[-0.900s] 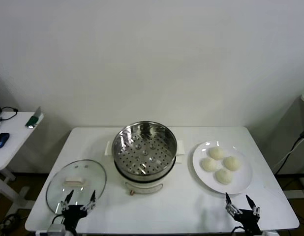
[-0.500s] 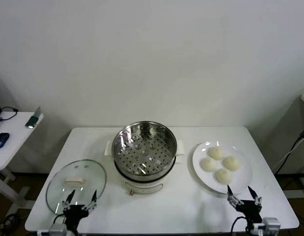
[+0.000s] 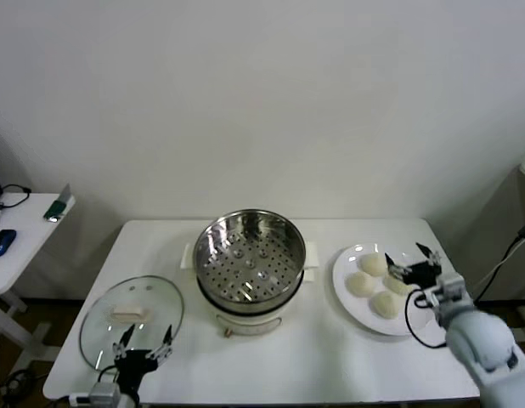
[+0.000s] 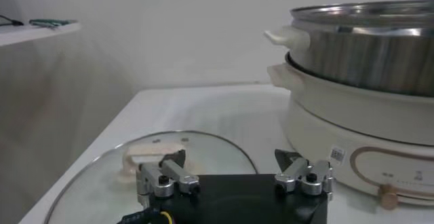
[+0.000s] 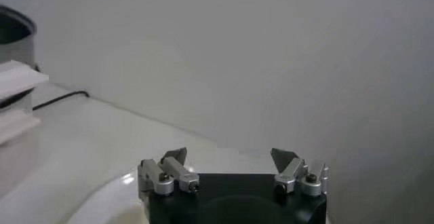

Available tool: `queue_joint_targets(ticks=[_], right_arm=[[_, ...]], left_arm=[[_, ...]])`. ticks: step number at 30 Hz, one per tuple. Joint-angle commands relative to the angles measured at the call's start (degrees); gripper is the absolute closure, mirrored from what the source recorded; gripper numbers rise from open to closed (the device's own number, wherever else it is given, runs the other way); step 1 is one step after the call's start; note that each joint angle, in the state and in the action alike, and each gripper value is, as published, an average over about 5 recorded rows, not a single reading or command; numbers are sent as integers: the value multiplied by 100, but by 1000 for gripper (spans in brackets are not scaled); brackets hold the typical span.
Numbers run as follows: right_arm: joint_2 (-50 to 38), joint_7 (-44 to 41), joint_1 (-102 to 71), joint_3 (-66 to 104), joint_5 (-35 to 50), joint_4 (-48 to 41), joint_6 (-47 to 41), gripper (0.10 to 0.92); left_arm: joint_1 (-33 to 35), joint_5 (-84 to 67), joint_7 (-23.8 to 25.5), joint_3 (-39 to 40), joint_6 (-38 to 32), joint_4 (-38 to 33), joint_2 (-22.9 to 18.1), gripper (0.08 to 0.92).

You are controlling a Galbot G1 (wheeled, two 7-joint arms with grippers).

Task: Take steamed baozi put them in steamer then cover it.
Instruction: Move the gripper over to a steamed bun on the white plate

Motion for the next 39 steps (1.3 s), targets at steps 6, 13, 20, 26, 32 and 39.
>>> queue_joint_targets(ticks=[6,13,20,26,32,39], right_arm=[[-1157,-4391,6297,-6122,-1628,-2662,1735,203],[-530,-4945,7243,-7478,-1270,-3356,2271,203],[79,-5016,7225,-8101,-1165,-3823,2207,203],[595,-4884,6740,-7835,-1124,-4305,2013,203],[1198,-4942,6284,-7414,-1186,-5107,2136,203],[1677,-4915,5988,-7199,-1332,-5634,2247,203]], left_arm=[[57,-11,8,8,-48,-59,-28,177],[4,-15,23,10,-60,-31,-25,177],[-37,-18,49,8,-77,-73,-91,177],[-37,-28,48,-27,-132,-29,-73,177],[-93,-27,50,-35,-112,33,-89,177],[-97,-28,55,-58,-117,38,-101,177]])
